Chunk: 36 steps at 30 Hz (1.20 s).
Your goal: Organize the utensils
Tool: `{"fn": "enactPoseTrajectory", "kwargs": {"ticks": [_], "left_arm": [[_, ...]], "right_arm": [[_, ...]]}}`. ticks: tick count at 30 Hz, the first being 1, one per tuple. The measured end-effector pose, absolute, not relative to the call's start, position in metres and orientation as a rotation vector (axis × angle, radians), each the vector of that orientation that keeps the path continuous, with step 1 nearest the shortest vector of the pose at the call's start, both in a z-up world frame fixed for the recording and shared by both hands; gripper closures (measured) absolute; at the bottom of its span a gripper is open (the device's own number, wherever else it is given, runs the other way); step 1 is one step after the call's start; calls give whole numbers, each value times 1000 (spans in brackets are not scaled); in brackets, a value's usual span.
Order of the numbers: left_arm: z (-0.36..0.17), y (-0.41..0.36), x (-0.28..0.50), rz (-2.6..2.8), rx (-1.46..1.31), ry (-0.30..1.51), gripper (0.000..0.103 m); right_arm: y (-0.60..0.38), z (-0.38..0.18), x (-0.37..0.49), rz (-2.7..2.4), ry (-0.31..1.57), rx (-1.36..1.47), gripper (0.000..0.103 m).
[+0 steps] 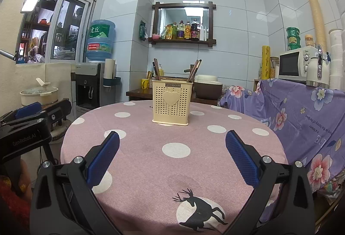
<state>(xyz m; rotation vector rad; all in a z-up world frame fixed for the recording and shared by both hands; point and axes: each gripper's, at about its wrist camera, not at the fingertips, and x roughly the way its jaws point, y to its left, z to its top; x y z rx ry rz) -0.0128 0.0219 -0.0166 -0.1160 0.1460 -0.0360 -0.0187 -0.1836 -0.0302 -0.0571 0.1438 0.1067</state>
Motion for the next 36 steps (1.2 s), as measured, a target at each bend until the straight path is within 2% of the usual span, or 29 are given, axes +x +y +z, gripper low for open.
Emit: {"fn": "enactPoseTrajectory", "kwargs": {"ticks": [36], "left_arm": [[-17, 26, -12, -30, -111, 152, 5]], "right_arm": [[-184, -32, -17, 105, 151, -53, 6]]}}
